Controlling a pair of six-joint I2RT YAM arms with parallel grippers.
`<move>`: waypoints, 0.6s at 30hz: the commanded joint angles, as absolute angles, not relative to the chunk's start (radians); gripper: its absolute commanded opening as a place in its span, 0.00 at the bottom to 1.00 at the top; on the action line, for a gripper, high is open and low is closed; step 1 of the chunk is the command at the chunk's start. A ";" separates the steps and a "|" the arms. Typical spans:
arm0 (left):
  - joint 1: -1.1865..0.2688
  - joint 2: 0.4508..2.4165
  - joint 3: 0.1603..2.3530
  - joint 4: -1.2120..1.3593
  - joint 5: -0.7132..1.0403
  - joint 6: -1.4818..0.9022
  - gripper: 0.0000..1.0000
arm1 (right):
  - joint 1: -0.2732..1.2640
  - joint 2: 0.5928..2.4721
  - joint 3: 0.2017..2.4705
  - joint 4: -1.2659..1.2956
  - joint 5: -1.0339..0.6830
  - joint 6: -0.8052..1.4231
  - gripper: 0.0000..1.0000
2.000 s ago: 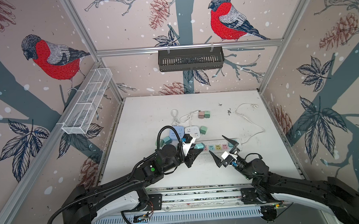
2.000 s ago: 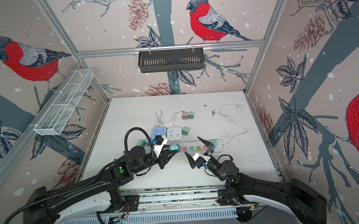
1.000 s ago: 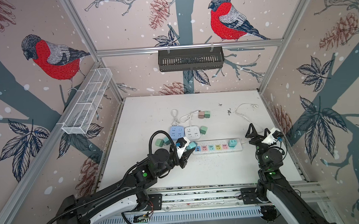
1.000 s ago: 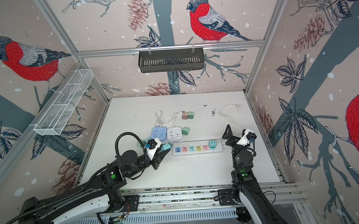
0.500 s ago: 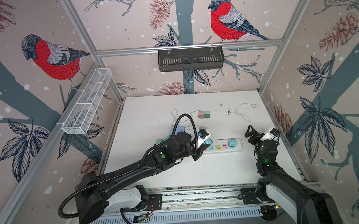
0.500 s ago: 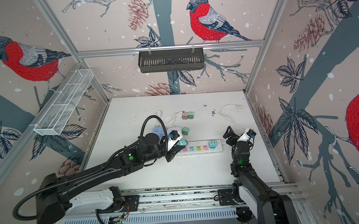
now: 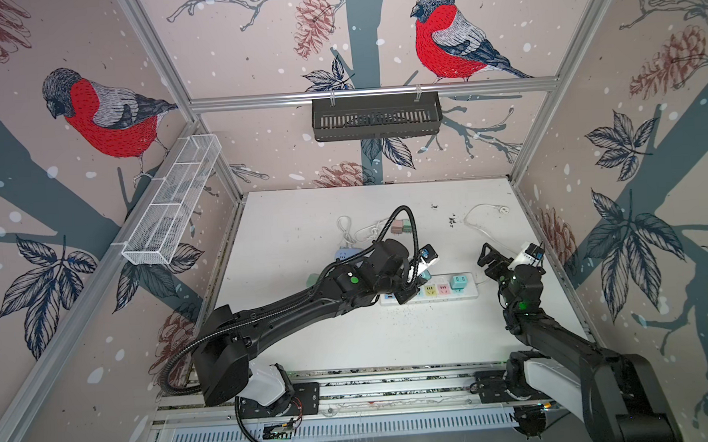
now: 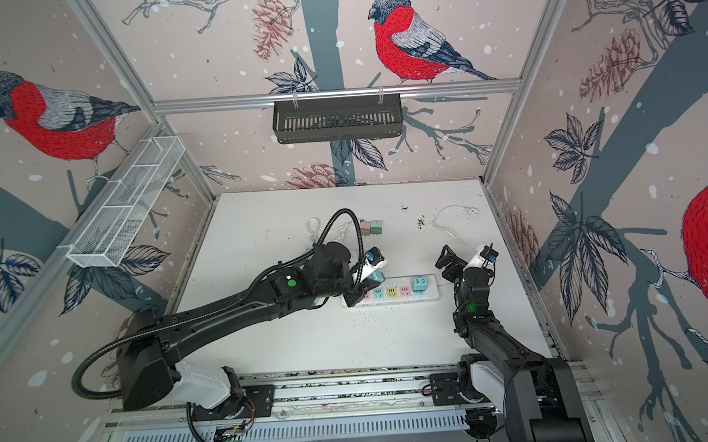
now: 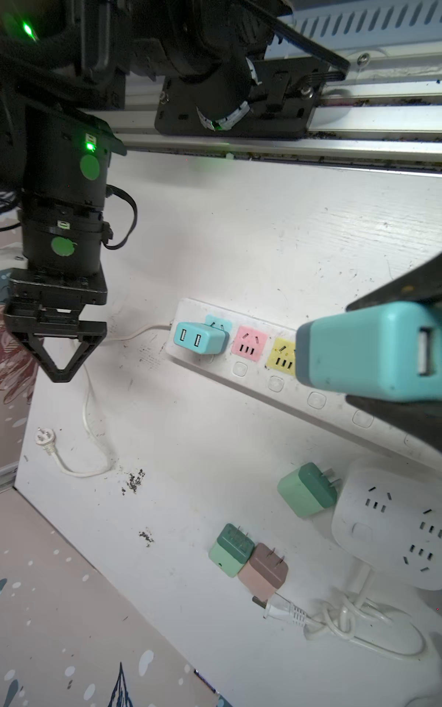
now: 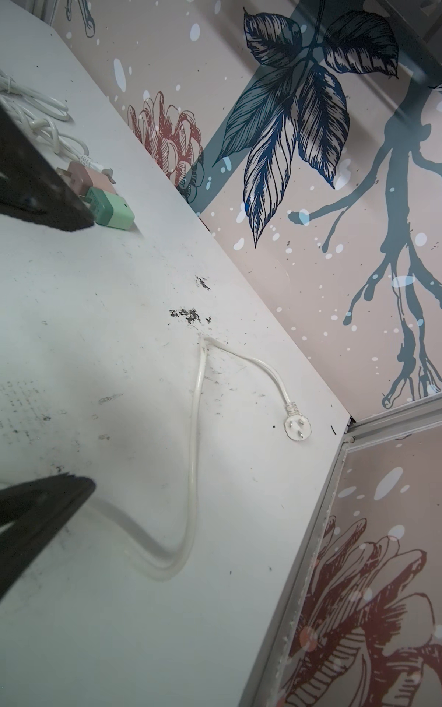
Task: Insert the plug
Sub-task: 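Carry the adapter with the left gripper over the pink socket while the right arm retracts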
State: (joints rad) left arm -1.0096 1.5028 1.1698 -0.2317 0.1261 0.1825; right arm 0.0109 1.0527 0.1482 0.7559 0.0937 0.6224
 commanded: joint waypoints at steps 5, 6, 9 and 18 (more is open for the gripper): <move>-1.009 1.679 1.355 -0.404 0.104 0.298 0.00 | 0.020 1.073 0.168 0.751 0.081 0.601 1.00; -1.009 1.713 1.390 -0.429 0.110 0.315 0.00 | 0.020 1.074 0.169 0.750 0.084 0.603 1.00; -1.009 1.822 1.520 -0.531 0.089 0.339 0.00 | 0.020 1.084 0.173 0.753 0.084 0.606 1.00; -1.009 2.102 1.850 -0.754 0.074 0.399 0.00 | 0.008 1.103 0.187 0.731 0.103 0.624 1.00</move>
State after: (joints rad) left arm -1.0096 2.0693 1.8008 -0.6533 0.0738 0.3489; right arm 0.0116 1.1049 0.1829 0.7349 0.0860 0.6239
